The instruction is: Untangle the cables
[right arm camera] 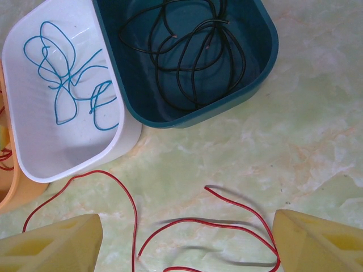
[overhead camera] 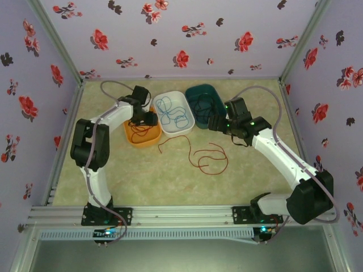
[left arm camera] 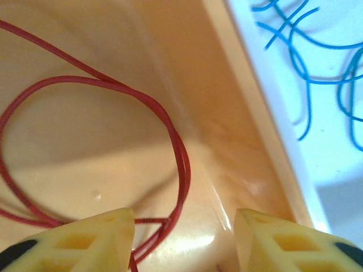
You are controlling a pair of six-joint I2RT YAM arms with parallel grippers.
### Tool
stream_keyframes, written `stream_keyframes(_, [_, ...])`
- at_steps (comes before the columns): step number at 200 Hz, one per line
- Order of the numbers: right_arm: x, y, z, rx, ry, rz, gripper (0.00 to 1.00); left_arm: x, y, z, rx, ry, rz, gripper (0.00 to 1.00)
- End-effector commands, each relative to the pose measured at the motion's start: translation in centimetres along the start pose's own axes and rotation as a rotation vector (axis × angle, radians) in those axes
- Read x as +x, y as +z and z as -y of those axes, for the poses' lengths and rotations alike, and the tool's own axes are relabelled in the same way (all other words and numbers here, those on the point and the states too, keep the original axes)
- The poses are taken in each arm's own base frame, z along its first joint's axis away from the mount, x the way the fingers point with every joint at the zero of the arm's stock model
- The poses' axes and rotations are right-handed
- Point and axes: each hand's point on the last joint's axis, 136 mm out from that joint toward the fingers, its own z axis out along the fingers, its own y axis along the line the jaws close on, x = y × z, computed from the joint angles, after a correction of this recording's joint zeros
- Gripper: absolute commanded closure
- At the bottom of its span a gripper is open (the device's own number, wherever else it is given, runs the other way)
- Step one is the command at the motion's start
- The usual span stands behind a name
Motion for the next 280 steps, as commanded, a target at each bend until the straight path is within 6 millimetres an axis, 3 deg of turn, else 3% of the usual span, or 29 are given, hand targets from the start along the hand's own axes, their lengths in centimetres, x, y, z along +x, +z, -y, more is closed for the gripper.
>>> stream_keyframes(1, [-1.0, -0.6, 0.1, 0.005, -0.008, 0.036, 0.21, -2.0, -5.0, 1.2, 0.044, 0.006, 0.098, 0.43])
stream_keyframes(43, [-0.4, -0.4, 0.9, 0.044, -0.004, 0.026, 0.22, -2.4, -9.4, 2.1, 0.073, -0.002, 0.194, 0.27])
stream_keyframes(81, [1.2, 0.0, 2.6, 0.106, 0.004, -0.012, 0.26, -1.8, -13.2, 2.8, 0.113, -0.028, 0.297, 0.01])
stream_keyframes(132, [5.6, 0.9, 5.8, 0.212, 0.031, -0.12, 0.29, 0.6, -17.0, 2.4, 0.146, -0.07, 0.435, 0.0])
stream_keyframes(173, [9.5, 2.2, 7.0, 0.236, 0.063, -0.21, 0.32, 2.5, -18.5, 1.8, 0.182, -0.118, 0.535, 0.0])
stream_keyframes(216, [12.1, 3.6, 5.3, 0.206, 0.019, -0.262, 0.34, 3.9, -19.8, 1.5, 0.212, -0.141, 0.605, 0.0])
stream_keyframes(280, [13.4, 3.6, -2.6, 0.064, -0.352, -0.287, 0.34, 4.6, -21.1, 0.8, 0.199, -0.153, 0.669, 0.0])
